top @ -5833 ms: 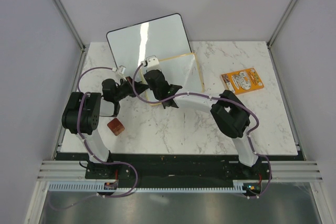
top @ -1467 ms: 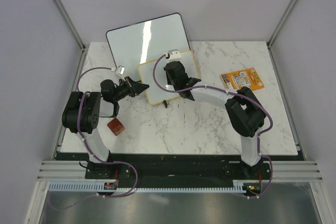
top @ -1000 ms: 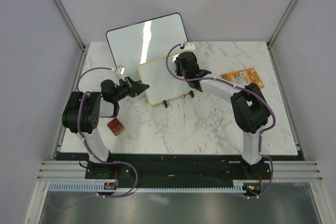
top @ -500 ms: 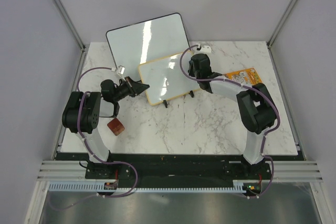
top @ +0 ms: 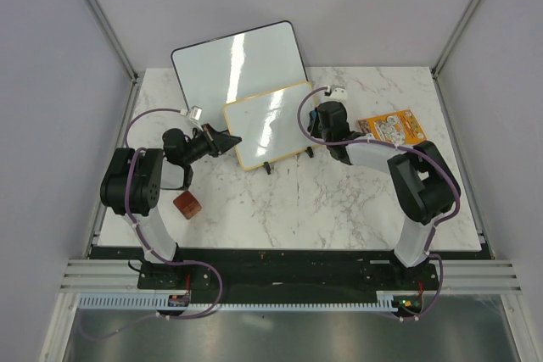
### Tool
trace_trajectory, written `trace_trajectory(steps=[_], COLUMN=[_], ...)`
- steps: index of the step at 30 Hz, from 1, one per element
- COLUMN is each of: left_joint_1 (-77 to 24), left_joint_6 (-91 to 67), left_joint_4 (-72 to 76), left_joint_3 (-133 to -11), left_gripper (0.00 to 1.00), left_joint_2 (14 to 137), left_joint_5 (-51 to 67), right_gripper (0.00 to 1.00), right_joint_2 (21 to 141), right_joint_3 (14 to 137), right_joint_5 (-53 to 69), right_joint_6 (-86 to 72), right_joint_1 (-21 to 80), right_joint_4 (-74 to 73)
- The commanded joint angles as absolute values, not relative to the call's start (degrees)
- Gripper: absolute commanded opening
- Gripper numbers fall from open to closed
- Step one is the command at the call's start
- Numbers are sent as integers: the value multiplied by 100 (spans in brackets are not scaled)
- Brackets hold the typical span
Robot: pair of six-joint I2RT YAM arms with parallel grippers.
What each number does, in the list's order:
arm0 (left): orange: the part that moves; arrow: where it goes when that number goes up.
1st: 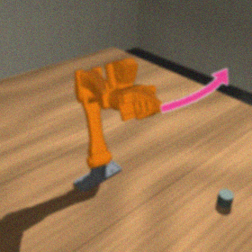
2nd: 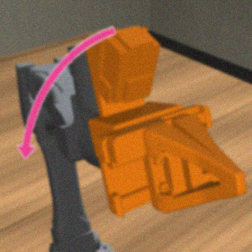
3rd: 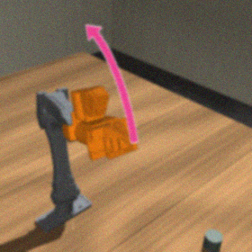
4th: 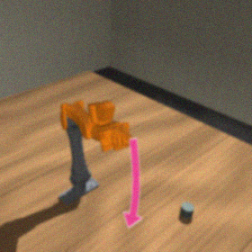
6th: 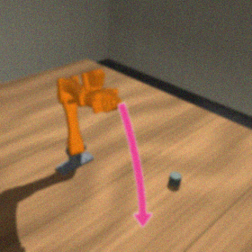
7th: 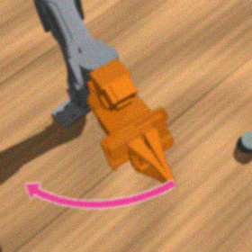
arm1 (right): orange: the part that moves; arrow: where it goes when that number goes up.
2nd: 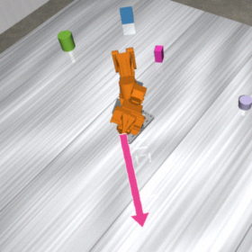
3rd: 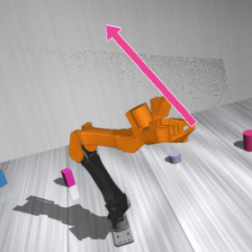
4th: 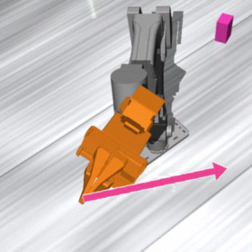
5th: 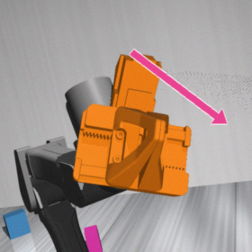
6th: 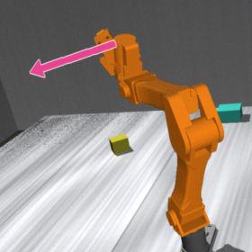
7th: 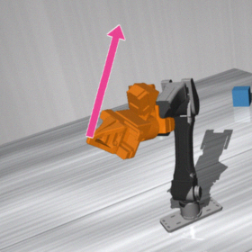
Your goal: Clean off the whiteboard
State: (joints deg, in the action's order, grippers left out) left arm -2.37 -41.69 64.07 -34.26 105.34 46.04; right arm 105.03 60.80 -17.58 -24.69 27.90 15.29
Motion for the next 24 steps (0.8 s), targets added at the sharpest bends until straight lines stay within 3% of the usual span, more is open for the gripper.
trace_trajectory(steps=[1, 15, 24], left_joint_1=[-237, -237, -237], left_joint_6=[-3674, -3674, -3674], left_joint_4=[6319, 6311, 6319], left_joint_3=[-3349, -3349, -3349], left_gripper=[2, 2, 2], left_joint_2=[10582, 10582, 10582], left_joint_5=[4447, 4438, 4438], right_gripper=[0, 0, 0], right_joint_2=[10662, 10907, 11057], right_joint_3=[6011, 7751, 8148], right_joint_5=[-1345, -1195, -1090], right_joint_6=[-2338, -2092, -2259], right_joint_1=[2848, 2777, 2312], right_joint_4=[571, 281, 18])
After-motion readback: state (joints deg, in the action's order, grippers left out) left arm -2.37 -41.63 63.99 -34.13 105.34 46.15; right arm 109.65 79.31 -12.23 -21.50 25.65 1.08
